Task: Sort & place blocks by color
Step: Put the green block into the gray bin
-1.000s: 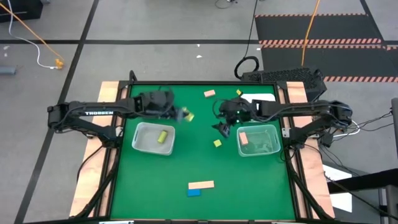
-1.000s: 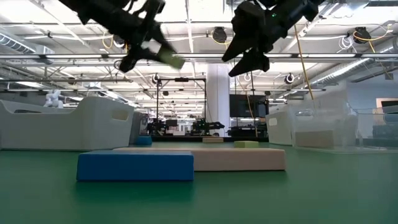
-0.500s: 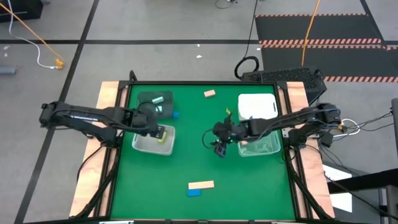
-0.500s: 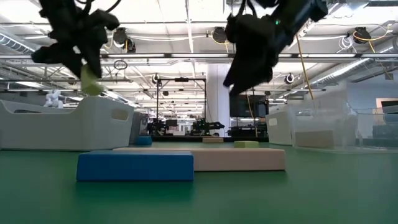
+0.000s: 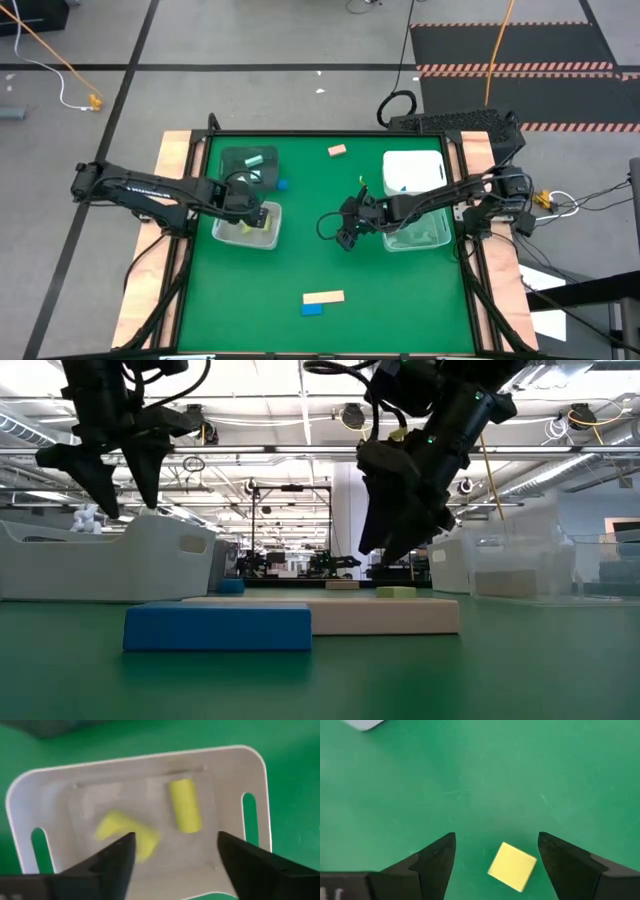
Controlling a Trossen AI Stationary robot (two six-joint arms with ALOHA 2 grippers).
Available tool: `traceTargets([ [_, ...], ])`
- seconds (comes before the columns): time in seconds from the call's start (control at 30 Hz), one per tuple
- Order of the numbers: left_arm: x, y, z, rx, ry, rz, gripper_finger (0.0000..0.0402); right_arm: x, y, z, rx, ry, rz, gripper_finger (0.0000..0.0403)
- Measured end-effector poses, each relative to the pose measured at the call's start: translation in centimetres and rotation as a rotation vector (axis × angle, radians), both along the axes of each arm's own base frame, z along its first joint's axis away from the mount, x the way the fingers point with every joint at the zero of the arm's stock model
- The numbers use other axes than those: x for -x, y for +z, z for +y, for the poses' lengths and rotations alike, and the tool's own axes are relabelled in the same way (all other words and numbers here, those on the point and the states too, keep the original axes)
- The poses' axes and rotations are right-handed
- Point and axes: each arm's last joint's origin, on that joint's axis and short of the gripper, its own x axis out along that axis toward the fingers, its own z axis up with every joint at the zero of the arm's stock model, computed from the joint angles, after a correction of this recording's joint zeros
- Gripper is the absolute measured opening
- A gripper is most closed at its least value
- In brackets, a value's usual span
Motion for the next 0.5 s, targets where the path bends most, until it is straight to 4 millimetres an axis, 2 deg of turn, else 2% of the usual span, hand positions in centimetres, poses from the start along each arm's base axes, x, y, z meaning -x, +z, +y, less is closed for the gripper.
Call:
traceTargets([
  [0.1, 0.02, 0.01, -0.07, 0.032, 0.027, -0.004, 0.0329, 0.00, -0.20, -0.08, -0.016, -0.077, -0.004, 0.0288],
  [0.2, 0.07, 0.09, -0.09, 0.051, 0.050, -0.013, 0.0356, 0.07, -0.19, -0.20, -0.003, -0.132, -0.008, 0.0289],
  [0.5, -0.26, 0.48, -0.15, 0.071, 0.057, -0.081, 0.0366, 0.68, -0.52, -0.17, -0.012, -0.176, 0.052, 0.0284],
])
